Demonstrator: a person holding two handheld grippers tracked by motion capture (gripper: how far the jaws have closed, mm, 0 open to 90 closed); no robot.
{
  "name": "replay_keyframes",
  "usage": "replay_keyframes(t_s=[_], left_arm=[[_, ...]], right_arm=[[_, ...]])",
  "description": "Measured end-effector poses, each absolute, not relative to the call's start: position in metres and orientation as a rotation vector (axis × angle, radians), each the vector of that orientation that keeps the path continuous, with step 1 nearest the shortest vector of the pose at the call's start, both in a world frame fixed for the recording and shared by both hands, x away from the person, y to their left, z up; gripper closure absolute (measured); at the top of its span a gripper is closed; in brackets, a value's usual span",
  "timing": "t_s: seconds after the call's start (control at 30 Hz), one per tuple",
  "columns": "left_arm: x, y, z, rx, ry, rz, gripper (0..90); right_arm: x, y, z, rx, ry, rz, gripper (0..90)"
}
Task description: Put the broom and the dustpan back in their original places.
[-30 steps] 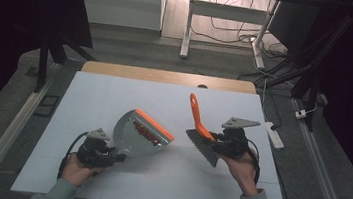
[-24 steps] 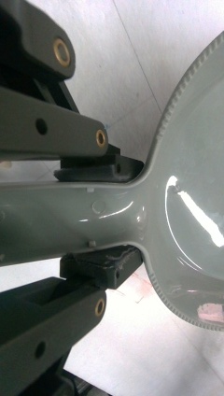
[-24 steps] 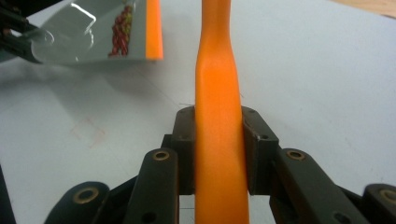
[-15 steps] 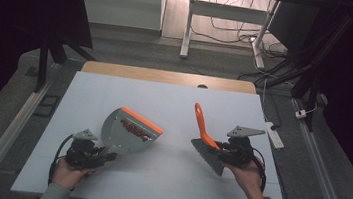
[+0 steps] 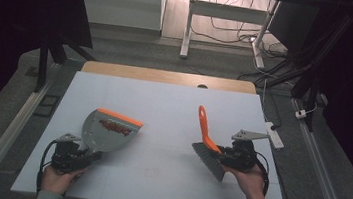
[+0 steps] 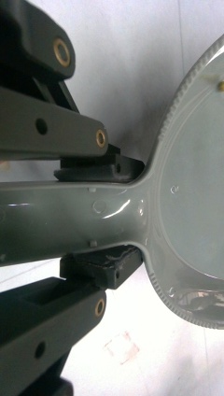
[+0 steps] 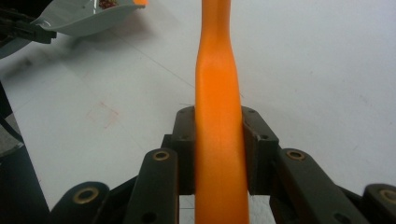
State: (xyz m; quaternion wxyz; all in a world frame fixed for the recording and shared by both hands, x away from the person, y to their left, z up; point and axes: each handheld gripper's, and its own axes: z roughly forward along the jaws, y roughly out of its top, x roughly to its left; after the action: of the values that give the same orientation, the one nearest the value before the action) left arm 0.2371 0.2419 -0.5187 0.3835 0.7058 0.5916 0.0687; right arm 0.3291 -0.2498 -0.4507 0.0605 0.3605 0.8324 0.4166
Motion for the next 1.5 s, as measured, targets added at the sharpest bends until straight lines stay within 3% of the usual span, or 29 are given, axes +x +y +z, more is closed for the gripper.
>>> replay_keyframes(t_s=[0.97, 1.5], left_arm=[[0.25, 0.242, -0.533, 1.677, 1.728, 0.219, 61.4], [0.253, 0.238, -0.536, 1.702, 1.735, 0.219, 61.1]], right_arm=[[0.349, -0.271, -0.482, 1.357, 2.546, 1.178, 69.5], [0.364, -0.277, -0.499, 1.307, 2.538, 0.945, 50.4]])
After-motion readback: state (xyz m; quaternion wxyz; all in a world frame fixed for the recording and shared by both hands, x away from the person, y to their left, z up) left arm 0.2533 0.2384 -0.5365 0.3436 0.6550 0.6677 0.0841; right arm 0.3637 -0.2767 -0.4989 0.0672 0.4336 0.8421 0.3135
